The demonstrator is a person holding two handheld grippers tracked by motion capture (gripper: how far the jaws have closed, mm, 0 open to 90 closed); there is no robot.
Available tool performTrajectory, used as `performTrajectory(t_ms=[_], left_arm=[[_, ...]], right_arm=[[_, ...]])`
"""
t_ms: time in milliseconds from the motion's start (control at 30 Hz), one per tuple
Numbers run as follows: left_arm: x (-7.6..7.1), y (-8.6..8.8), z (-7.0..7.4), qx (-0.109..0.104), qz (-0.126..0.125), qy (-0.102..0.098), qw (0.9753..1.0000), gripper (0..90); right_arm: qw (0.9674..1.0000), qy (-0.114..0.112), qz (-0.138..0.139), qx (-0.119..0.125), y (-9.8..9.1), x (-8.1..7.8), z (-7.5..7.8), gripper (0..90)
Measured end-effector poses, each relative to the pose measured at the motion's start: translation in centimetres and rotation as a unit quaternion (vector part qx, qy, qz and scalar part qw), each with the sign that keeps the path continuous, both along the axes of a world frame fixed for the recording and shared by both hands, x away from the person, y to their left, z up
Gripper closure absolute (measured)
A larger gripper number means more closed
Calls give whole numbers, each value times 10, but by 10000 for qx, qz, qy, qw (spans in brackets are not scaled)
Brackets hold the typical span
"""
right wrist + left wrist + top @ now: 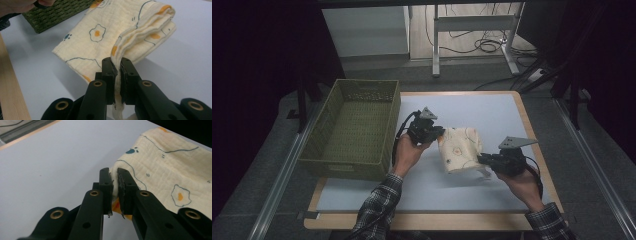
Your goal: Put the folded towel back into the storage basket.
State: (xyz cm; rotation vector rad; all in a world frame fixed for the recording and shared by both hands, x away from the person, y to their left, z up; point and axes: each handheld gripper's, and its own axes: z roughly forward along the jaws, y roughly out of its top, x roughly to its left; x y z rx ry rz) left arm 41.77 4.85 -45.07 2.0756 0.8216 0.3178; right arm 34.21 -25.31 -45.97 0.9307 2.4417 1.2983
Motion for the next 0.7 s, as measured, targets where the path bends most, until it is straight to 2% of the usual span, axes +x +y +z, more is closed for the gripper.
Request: performTrajectory(t_ms=[400,500,700], left_arm=[[0,19,24,208,180,-213,9994,826],[-1,28,34,291,259,-310,9988,826],[0,42,45,447,381,-402,9975,825]], right_arm=[[9998,-81,143,66,25,9,10,830],[9997,-114,205,82,34,13,15,830],[9994,-148,294,136,50,18,22,830]])
